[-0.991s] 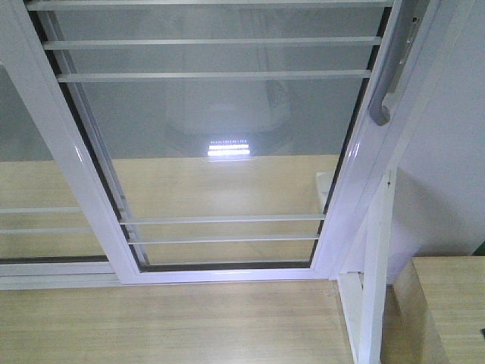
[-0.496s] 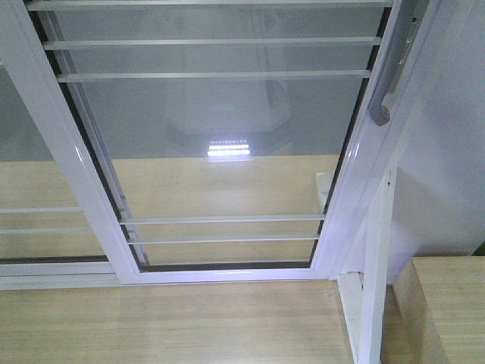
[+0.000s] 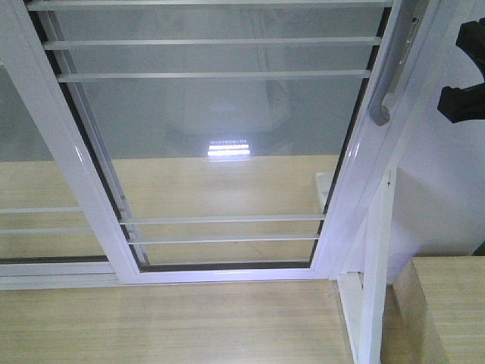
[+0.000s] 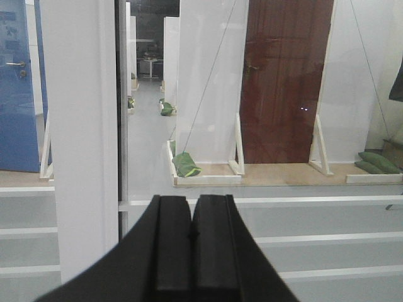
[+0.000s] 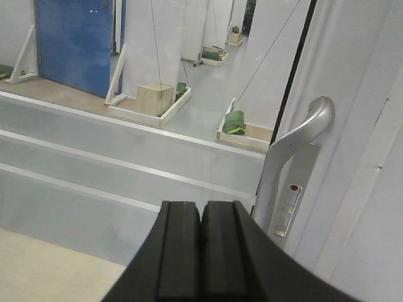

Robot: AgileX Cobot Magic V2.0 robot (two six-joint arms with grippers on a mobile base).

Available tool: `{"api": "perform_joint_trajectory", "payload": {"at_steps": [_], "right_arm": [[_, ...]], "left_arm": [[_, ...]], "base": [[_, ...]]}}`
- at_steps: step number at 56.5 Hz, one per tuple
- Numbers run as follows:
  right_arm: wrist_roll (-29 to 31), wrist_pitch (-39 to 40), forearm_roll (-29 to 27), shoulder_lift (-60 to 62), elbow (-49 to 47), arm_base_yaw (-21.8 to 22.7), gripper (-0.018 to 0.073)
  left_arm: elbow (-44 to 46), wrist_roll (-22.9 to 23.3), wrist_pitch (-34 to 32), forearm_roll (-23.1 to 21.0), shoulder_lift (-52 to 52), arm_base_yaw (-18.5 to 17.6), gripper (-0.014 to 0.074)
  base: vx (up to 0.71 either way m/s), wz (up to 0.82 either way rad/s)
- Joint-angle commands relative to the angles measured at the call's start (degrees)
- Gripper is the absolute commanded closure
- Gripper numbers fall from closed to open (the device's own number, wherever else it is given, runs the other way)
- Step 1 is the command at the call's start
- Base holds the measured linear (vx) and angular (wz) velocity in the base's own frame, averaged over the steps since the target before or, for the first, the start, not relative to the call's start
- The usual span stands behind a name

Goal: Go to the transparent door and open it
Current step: 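Reach the right gripper to the silver door handle and grasp it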

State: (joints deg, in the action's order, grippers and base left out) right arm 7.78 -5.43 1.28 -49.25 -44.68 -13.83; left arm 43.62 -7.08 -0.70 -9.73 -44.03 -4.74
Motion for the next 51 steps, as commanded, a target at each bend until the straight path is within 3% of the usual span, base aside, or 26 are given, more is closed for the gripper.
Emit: {"api": "perform_joint_trajectory", "payload": {"at_steps": [1, 11, 19, 27, 39, 51], "right_arm": [[0.2, 4.5, 0.0, 0.3, -2.3, 0.2, 0.0505], [0.7, 5.4, 0.8, 0.3, -2.3, 0.2, 0.0337], [0.6, 6.8, 1.1, 0.3, -2.3, 0.2, 0.0118], [0.2, 8.0, 0.9, 0.1, -2.3, 0.2, -0.0023], [0.0, 9.2, 0.4, -3.0, -2.3, 1.1, -0.0029], [-1.3, 7.7, -2.8, -8.2, -2.5, 7.0, -0.0015]], "left_arm": [[2.1, 0.0, -4.8, -0.5, -0.3, -0.4, 0.0566], [2.1, -0.1, -4.8, -0.5, -0.4, -0.4, 0.046], [2.1, -0.1, -4.8, -0.5, -0.4, -0.4, 0.0309], [2.1, -0.1, -4.7, -0.5, -0.4, -0.4, 0.0188], [2.1, 0.0, -4.7, -0.6, -0.4, -0.4, 0.0151], [2.1, 0.0, -4.6, -0.6, -0.2, -0.4, 0.0151]], "base": [[0.0, 0.0], [0.0, 0.0], [0.0, 0.0], [0.0, 0.0], [0.0, 0.0], [0.0, 0.0]]}}
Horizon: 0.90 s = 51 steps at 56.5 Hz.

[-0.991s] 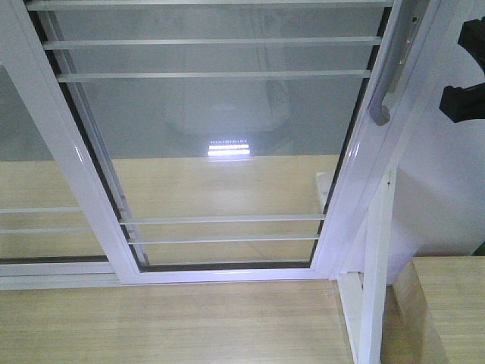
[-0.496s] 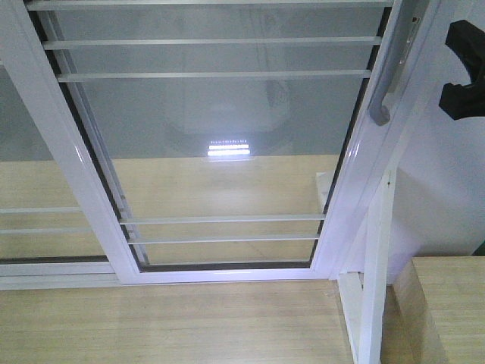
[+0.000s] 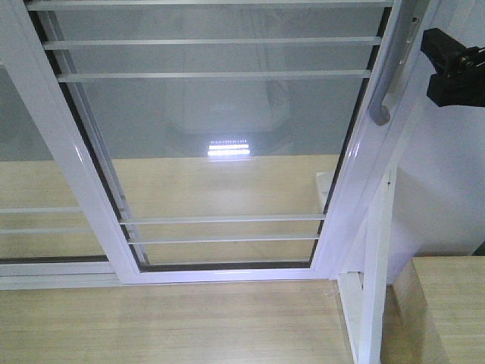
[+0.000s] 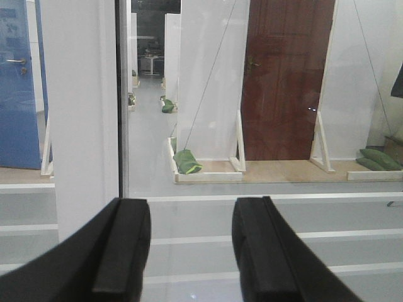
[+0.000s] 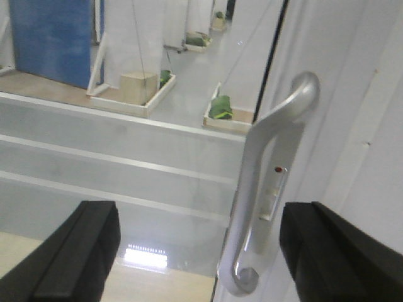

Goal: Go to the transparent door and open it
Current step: 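Reach the right gripper to the silver door handle and grasp it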

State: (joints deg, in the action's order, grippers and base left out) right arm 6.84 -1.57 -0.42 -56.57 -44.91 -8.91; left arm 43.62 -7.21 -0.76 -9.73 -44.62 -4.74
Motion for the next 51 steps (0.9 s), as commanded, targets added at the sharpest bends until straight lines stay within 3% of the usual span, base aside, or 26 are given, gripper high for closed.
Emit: {"api": "perform_joint_trajectory", "payload": {"at_steps": [1, 23, 51], "right_arm": [[-0.3, 3.8, -1.2, -1.5, -2.3, 2.4, -0.0015], [-0.1, 11.8, -1.6, -20.9, -12.7, 3.4, -0.0015], [1.6, 14.6, -2.6, -40.8, -29.4, 4.0, -0.0014]], "left_arm": [[2.1, 0.1, -4.5, -0.6, 0.3, -0.4, 0.0151], [2.1, 0.1, -2.6, -0.5, 0.3, -0.4, 0.0151], [2.1, 0.0, -2.7, -0.5, 0.3, -0.4, 0.0151]], "base": [[0.0, 0.0], [0.0, 0.0], [0.0, 0.0]]}}
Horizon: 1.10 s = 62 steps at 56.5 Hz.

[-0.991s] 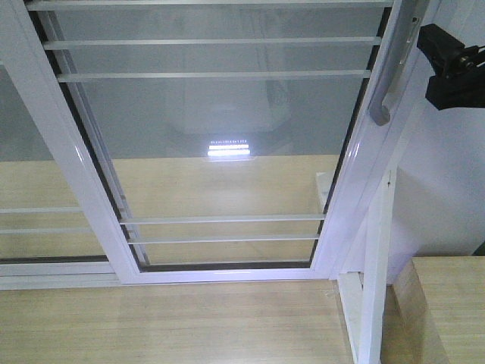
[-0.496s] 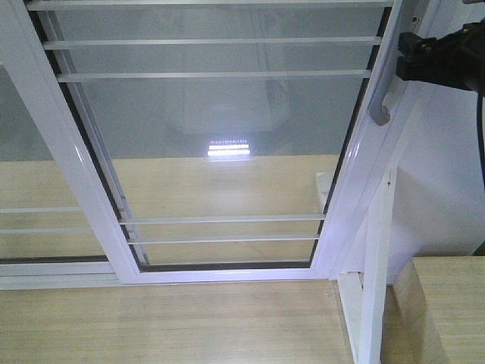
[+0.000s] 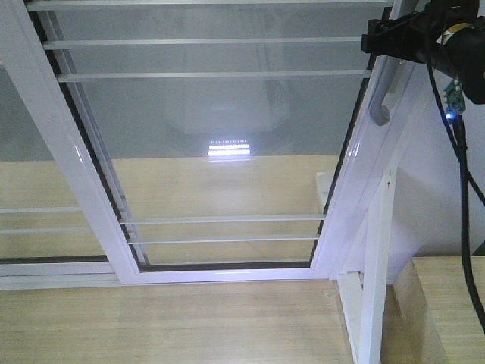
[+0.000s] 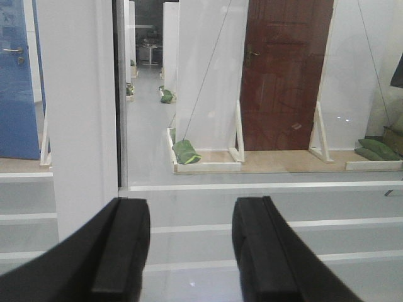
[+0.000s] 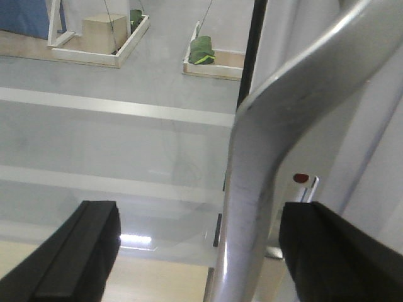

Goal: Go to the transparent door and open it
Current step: 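Reach the right gripper to the silver door handle and grasp it, then pull the handle with the right gripper, sliding the door open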

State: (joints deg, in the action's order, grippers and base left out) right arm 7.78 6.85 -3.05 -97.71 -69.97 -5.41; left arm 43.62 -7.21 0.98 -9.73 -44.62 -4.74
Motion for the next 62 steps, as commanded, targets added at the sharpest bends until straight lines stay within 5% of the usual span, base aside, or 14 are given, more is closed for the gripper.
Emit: {"api": "perform_joint_trajectory", "payload": {"at_steps": [1, 13, 30, 62], "right_arm": [[0.7, 6.2, 0.0, -0.3, -4.7, 0.5, -0.0013], [0.8, 6.1, 0.0, -3.2, -7.9, 0.4, 0.0099], [-1.8, 4.0, 0.0, -3.1, -7.9, 0.2, 0.0577], [-2.3, 3.8, 3.7, -3.1, -7.9, -7.7, 0.0568]], "left_arm": [[2.1, 0.0, -4.4, -0.5, 0.3, -0.4, 0.0151], [2.1, 0.0, -3.7, -0.5, 0.3, -0.4, 0.0151], [2.1, 0.0, -3.7, -0.5, 0.3, -0.4, 0.0151], [2.1, 0.0, -3.7, -0.5, 0.3, -0.4, 0.0153]], "base": [[0.0, 0.0], [0.0, 0.0], [0.0, 0.0], [0.0, 0.0]]}}
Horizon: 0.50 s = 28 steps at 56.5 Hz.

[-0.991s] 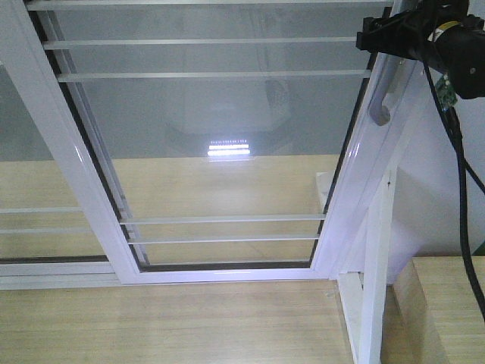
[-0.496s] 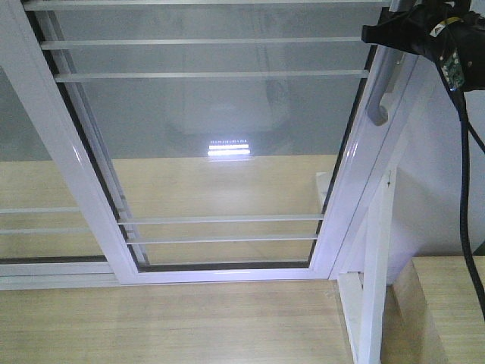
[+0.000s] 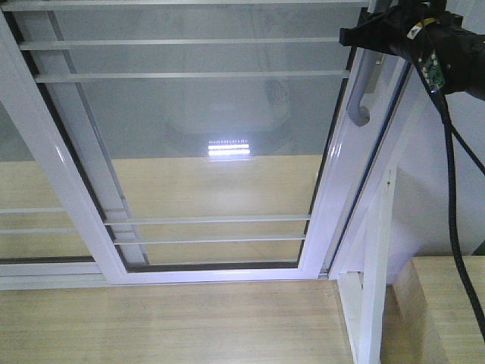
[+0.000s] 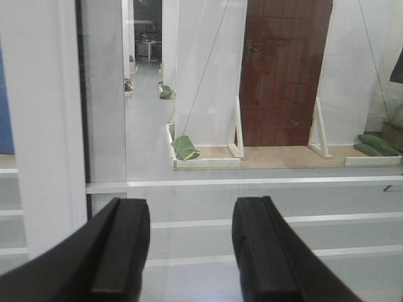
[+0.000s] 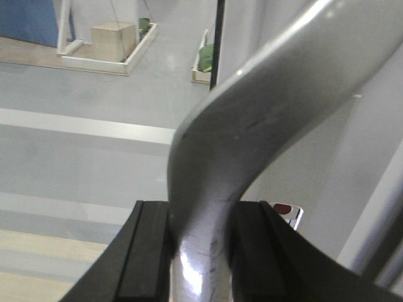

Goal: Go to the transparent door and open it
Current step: 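Pull the handle with the right gripper, sliding the door open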

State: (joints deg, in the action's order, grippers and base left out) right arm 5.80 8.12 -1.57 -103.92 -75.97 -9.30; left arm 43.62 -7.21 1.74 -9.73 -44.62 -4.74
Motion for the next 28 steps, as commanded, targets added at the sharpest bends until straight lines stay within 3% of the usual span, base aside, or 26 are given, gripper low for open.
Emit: {"api": "perform_joint_trajectory", "payload": {"at_steps": [1, 28], "right_arm": [[-0.4, 2.5, 2.2, 3.2, -1.9, -4.0, 0.0568], [-0.1, 2.5, 2.4, 3.2, -1.9, -12.4, 0.0568]], "left_arm": [[2.1, 0.0, -4.5, -0.5, 0.3, -0.4, 0.0153], [2.1, 0.0, -4.5, -0.5, 0.3, -0.4, 0.0153]], "base": [[0.0, 0.0], [0.0, 0.0]]}}
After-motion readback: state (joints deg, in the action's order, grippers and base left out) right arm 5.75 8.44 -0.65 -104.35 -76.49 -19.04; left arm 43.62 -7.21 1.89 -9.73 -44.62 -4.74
